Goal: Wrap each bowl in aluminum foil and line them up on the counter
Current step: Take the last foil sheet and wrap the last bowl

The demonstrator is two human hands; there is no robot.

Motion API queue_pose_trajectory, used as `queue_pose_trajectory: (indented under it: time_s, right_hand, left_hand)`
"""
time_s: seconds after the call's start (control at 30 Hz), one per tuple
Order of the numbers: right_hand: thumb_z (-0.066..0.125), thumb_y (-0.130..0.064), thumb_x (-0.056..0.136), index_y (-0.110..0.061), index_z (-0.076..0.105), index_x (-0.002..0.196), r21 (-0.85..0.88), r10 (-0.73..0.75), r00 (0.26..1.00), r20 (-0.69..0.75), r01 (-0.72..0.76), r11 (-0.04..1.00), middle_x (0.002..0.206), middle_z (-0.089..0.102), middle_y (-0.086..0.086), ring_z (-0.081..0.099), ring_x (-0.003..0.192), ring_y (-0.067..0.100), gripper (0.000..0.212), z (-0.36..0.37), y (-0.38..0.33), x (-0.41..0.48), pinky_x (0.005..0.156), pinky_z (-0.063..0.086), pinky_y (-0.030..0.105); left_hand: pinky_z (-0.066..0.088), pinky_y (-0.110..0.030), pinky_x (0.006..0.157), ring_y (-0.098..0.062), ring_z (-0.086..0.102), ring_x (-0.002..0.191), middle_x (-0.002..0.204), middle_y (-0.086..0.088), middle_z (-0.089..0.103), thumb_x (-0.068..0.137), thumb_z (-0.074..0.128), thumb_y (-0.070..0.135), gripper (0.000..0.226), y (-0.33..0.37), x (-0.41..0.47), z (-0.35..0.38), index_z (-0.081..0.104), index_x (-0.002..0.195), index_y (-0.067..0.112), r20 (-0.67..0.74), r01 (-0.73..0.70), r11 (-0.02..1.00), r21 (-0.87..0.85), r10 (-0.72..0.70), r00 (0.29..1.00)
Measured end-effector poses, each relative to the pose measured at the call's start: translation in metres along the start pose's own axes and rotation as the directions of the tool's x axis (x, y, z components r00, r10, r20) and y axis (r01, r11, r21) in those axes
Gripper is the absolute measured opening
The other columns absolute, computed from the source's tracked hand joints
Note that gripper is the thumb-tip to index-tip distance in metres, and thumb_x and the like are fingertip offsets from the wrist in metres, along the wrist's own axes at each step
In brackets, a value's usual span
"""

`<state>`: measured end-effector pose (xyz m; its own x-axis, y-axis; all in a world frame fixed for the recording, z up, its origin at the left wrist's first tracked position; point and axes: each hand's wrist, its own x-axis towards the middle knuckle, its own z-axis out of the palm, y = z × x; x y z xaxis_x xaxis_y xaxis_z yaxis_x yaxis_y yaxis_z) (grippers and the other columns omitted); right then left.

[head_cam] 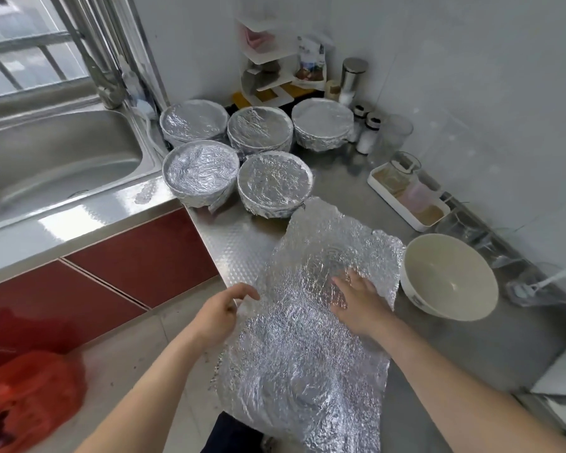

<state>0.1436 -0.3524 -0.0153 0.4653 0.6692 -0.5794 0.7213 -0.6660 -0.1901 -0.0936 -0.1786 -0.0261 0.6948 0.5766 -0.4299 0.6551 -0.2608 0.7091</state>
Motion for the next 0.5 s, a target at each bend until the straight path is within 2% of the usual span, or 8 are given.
queue_pose_trajectory:
  time_s: [0.1, 0.17, 0.23, 0.27, 0.3, 0.37, 0.43, 0.5]
  right_hand:
    - [0.046, -0.040, 0.097, -0.035, 0.005, 0.152, -0.008, -0.046, 0.999, -0.023, 0.045, 0.999, 0.161, -0.005, -0.003, -0.002, 0.148, 0.024, 0.069, 0.000, 0.001, -0.006, 0.115, 0.019, 0.052]
    - [0.049, -0.030, 0.096, -0.028, 0.024, 0.149, -0.041, -0.068, 0.969, -0.239, 0.060, 0.997, 0.158, 0.020, 0.000, 0.018, 0.145, 0.023, 0.059, -0.007, 0.003, -0.012, 0.113, 0.027, 0.049]
    - [0.055, -0.021, 0.091, -0.023, 0.042, 0.139, -0.133, -0.052, 0.858, -0.511, -0.019, 0.991, 0.144, 0.040, 0.002, 0.032, 0.134, 0.024, 0.049, -0.020, 0.010, -0.018, 0.102, 0.036, 0.047]
    - [0.057, -0.016, 0.088, -0.022, 0.043, 0.137, -0.157, -0.031, 0.805, -0.592, -0.078, 0.985, 0.142, 0.041, 0.005, 0.031, 0.133, 0.025, 0.051, -0.026, 0.016, -0.021, 0.099, 0.035, 0.048]
    - [0.058, -0.013, 0.086, -0.022, 0.041, 0.138, -0.163, 0.002, 0.783, -0.622, -0.131, 0.978, 0.144, 0.038, 0.008, 0.026, 0.135, 0.027, 0.056, -0.031, 0.023, -0.024, 0.098, 0.033, 0.050]
    - [0.053, -0.007, 0.087, -0.020, 0.031, 0.145, -0.169, 0.077, 0.810, -0.582, -0.213, 0.962, 0.151, 0.030, 0.012, 0.017, 0.141, 0.030, 0.063, -0.036, 0.038, -0.028, 0.104, 0.028, 0.051]
    - [0.045, -0.004, 0.091, -0.013, 0.025, 0.149, -0.147, 0.126, 0.847, -0.517, -0.233, 0.961, 0.152, 0.029, 0.013, 0.021, 0.142, 0.031, 0.062, -0.033, 0.049, -0.029, 0.110, 0.029, 0.048]
    - [0.042, 0.000, 0.092, -0.006, 0.026, 0.148, -0.101, 0.133, 0.864, -0.486, -0.207, 0.973, 0.152, 0.031, 0.015, 0.031, 0.138, 0.031, 0.058, -0.028, 0.053, -0.033, 0.111, 0.034, 0.043]
  left_hand:
    - [0.051, -0.030, 0.067, -0.011, 0.060, 0.072, 0.107, 0.009, 0.066, 0.080, 0.035, -0.013, 0.073, 0.005, 0.000, -0.002, 0.069, 0.100, 0.047, 0.130, -0.029, 0.994, 0.105, 0.016, 0.991]
    - [0.047, -0.015, 0.073, -0.002, 0.064, 0.081, 0.112, 0.011, 0.066, 0.082, 0.041, -0.012, 0.064, 0.012, -0.003, -0.001, 0.071, 0.111, 0.036, 0.171, -0.049, 0.988, 0.150, 0.023, 0.985]
    - [0.047, -0.011, 0.078, 0.003, 0.066, 0.088, 0.114, 0.012, 0.067, 0.083, 0.044, -0.010, 0.059, 0.014, -0.004, 0.002, 0.070, 0.116, 0.032, 0.175, -0.048, 0.987, 0.156, 0.021, 0.984]
    - [0.049, -0.013, 0.081, 0.003, 0.066, 0.088, 0.114, 0.011, 0.068, 0.083, 0.046, -0.008, 0.058, 0.012, -0.005, 0.003, 0.070, 0.116, 0.033, 0.163, -0.040, 0.987, 0.158, 0.014, 0.986]
    - [0.051, -0.017, 0.084, 0.002, 0.066, 0.090, 0.113, 0.011, 0.070, 0.083, 0.047, -0.007, 0.057, 0.011, -0.005, 0.005, 0.070, 0.115, 0.035, 0.144, -0.031, 0.986, 0.164, 0.007, 0.989]
    - [0.052, -0.019, 0.084, 0.000, 0.067, 0.091, 0.109, 0.011, 0.072, 0.084, 0.050, -0.004, 0.056, 0.009, -0.006, 0.011, 0.070, 0.114, 0.038, 0.108, -0.018, 0.983, 0.183, -0.001, 0.994]
    - [0.048, -0.011, 0.075, 0.005, 0.065, 0.085, 0.099, 0.010, 0.074, 0.082, 0.050, -0.004, 0.058, 0.009, -0.009, 0.016, 0.068, 0.117, 0.040, 0.100, -0.028, 0.976, 0.218, 0.006, 0.995]
    - [0.049, -0.011, 0.069, 0.004, 0.064, 0.078, 0.091, 0.009, 0.073, 0.080, 0.052, -0.005, 0.067, 0.013, -0.010, 0.020, 0.060, 0.129, 0.039, 0.128, -0.051, 0.966, 0.254, 0.018, 0.992]
